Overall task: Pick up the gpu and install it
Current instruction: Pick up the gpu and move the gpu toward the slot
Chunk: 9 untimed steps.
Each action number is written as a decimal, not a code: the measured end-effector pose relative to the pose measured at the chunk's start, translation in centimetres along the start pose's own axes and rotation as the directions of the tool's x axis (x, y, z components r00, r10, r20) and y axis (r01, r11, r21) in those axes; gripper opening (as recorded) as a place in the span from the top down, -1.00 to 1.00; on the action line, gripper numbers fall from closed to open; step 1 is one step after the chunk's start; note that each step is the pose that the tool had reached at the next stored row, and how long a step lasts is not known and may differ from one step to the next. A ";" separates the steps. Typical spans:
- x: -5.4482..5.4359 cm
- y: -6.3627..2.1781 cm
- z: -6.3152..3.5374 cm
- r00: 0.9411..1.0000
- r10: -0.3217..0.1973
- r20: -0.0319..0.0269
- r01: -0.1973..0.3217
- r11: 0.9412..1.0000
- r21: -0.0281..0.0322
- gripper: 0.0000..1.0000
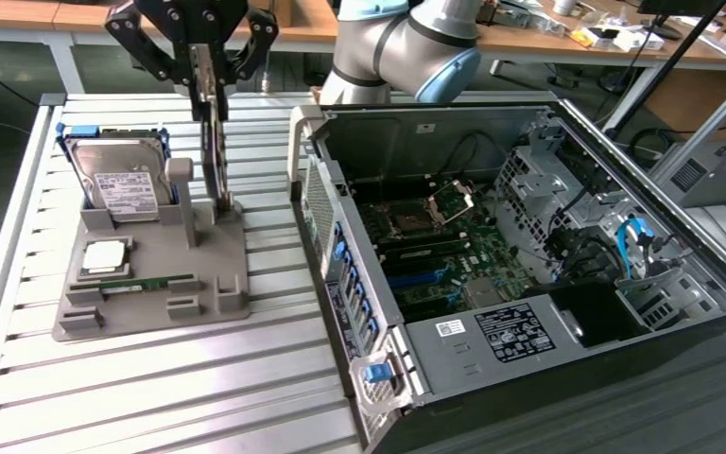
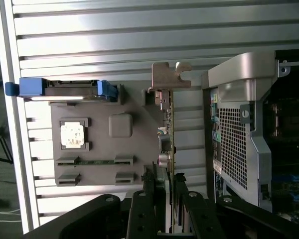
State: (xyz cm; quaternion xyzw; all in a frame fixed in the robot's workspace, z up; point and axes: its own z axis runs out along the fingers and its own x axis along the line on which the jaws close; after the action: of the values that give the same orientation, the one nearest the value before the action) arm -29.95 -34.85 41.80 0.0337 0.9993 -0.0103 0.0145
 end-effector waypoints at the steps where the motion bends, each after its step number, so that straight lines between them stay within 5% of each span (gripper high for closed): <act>1: 0.0 0.00 -0.08 1.000 0.000 0.000 0.000 1.000 0.000 0.47; 9: 0.0 -0.01 -0.61 1.000 0.000 0.000 0.000 1.000 0.000 0.47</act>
State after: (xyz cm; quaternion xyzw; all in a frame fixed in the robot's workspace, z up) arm -29.95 -34.85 42.41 0.0337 0.9993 -0.0103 0.0144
